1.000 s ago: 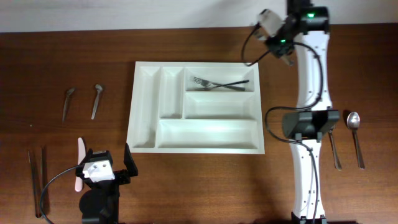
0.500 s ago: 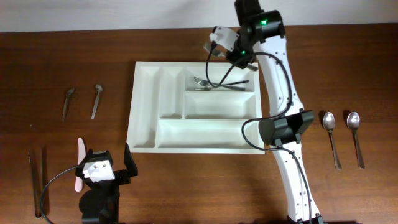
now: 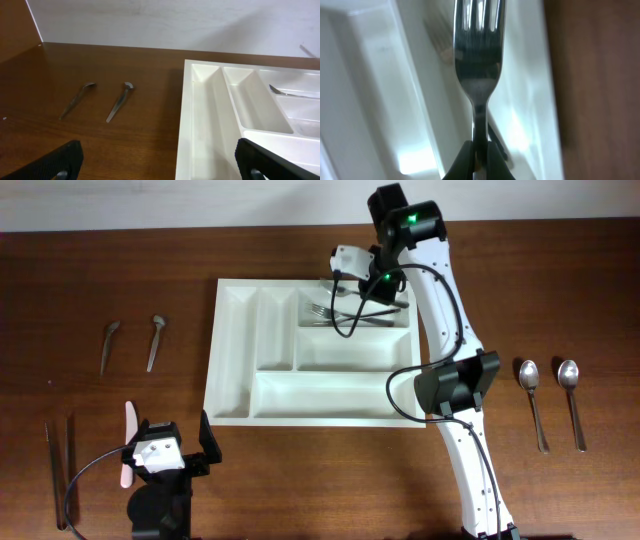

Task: Pack container
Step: 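Lower the fork into the top right compartment and release, then move the right gripper back over the silver spoons on the right, then lower the right gripper and grasp the left silver spoon, then carry the held spoon with the right gripper over the tray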

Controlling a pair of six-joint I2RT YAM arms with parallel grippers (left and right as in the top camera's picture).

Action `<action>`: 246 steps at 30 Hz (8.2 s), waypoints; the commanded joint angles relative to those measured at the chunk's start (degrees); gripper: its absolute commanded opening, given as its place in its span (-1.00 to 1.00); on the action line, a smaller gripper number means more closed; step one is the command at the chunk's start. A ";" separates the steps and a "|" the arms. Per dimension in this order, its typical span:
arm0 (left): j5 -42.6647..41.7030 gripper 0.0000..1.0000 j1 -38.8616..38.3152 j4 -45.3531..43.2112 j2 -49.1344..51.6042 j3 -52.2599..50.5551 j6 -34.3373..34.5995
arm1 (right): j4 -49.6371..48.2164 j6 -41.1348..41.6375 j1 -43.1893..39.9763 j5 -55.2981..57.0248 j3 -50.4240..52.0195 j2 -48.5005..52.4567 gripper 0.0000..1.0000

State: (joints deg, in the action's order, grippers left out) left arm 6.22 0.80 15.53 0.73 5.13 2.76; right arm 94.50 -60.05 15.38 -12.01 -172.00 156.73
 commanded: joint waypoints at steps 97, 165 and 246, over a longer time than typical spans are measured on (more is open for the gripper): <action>-0.42 0.99 -0.15 -0.11 -0.44 -0.26 -0.70 | -27.15 34.75 -42.77 12.68 91.52 -49.48 0.97; -0.42 0.98 -0.15 -0.11 -0.44 -0.26 -0.70 | -47.67 26.43 -47.17 11.96 102.36 -42.05 0.98; -0.42 0.98 -0.15 -0.11 -0.44 -0.26 -0.70 | -30.82 14.69 -14.01 9.25 66.55 -42.03 -0.92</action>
State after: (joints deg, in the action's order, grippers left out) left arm 6.22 0.80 15.53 0.69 5.13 2.74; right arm 61.98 -38.11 -4.78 -1.39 -103.63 114.72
